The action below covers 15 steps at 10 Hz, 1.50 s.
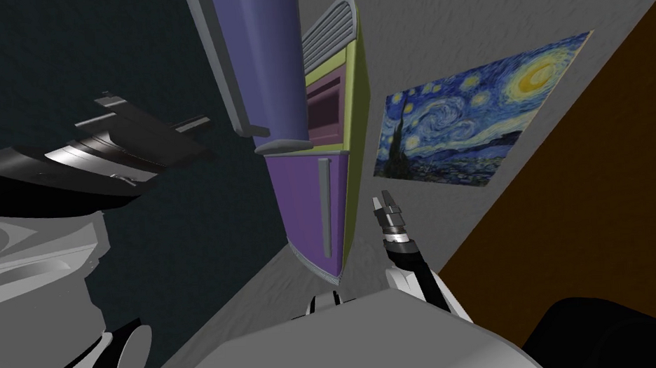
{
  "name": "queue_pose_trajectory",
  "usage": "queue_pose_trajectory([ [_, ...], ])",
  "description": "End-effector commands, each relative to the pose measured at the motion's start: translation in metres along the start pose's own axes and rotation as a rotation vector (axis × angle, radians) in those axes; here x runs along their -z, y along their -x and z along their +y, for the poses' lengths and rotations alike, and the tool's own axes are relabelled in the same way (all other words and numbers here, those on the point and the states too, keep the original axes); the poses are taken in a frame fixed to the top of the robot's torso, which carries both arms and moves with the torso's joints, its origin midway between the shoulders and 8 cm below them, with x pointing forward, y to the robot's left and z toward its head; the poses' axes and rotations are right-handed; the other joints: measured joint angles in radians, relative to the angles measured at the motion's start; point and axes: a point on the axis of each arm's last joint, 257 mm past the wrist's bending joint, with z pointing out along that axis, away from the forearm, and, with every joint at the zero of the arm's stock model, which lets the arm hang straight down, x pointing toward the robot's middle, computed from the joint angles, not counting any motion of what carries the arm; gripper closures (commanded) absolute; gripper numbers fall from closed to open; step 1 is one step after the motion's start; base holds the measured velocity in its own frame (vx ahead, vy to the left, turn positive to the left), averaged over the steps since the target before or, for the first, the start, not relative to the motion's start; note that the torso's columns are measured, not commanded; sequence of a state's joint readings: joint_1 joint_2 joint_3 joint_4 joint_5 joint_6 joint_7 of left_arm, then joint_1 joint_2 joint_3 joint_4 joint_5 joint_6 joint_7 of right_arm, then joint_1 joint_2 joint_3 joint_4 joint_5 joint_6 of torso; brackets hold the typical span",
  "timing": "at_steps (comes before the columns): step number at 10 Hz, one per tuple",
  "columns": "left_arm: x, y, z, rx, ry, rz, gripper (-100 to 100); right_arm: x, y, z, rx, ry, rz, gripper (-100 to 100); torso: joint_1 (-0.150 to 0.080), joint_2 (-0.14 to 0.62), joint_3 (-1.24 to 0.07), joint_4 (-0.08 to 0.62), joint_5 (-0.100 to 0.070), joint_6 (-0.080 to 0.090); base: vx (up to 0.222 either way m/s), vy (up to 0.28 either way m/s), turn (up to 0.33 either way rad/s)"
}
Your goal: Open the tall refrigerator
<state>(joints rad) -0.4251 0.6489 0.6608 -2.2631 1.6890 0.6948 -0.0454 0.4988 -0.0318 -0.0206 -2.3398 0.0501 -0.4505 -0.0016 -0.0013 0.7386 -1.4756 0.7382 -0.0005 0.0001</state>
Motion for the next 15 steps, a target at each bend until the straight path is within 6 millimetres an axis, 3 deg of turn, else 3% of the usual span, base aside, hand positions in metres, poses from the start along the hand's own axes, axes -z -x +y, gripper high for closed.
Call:
queue_pose_trajectory([
  [1,0.0,-0.004,0.0,0.017,0.0,0.014,100,0.0,0.0,0.0,0.0,0.0,0.0,0,0.001,0.0,0.0,0.0,0.0,0.0,0.0,0.0,0.0],
  [2,0.003,-0.001,0.007,0.0,-0.003,0.0,-100,0.0,0.0,0.0,0.0,0.0,0.0,0,0.001,0.0,0.0,0.0,0.0,0.0,-0.026,-0.065,0.011],
  [5,0.009,0.005,0.018,-0.029,-0.007,-0.024,-100,0.0,0.0,0.0,0.0,0.0,0.0,0,-0.002,0.0,0.0,0.0,-0.001,0.0,-0.03,-0.114,0.013],
  [9,-0.003,0.008,-0.003,-0.025,-0.003,-0.018,-100,0.0,0.0,0.0,0.0,0.0,0.0,0,0.002,-0.004,-0.002,-0.001,0.001,0.0,0.022,-0.063,0.004],
  [10,-0.002,0.007,0.002,-0.028,-0.003,-0.018,-100,0.0,0.0,0.0,0.0,0.0,0.0,0,0.0,-0.003,-0.002,-0.001,0.0,0.001,0.013,-0.038,0.012],
  [11,0.004,0.005,0.01,-0.024,-0.005,-0.019,100,0.0,0.0,0.0,0.0,0.0,0.0,0,0.001,-0.002,-0.001,-0.001,0.0,0.001,-0.018,0.036,-0.012],
  [13,0.003,0.004,0.01,-0.022,-0.005,-0.017,100,0.0,0.0,0.0,0.0,0.0,0.0,0,0.008,0.001,0.0,0.0,0.003,-0.001,-0.023,0.051,-0.016],
  [14,-0.009,0.021,0.012,0.015,-0.054,-0.034,100,0.0,0.0,0.0,0.0,0.0,0.0,0,0.005,0.0,0.0,0.0,0.002,-0.001,-0.08,0.189,-0.119],
  [15,-0.015,0.024,0.019,0.015,-0.045,-0.039,100,0.0,0.0,0.0,0.0,0.0,0.0,0,0.011,-0.002,-0.005,0.001,0.001,0.001,-0.104,0.285,-0.097],
])
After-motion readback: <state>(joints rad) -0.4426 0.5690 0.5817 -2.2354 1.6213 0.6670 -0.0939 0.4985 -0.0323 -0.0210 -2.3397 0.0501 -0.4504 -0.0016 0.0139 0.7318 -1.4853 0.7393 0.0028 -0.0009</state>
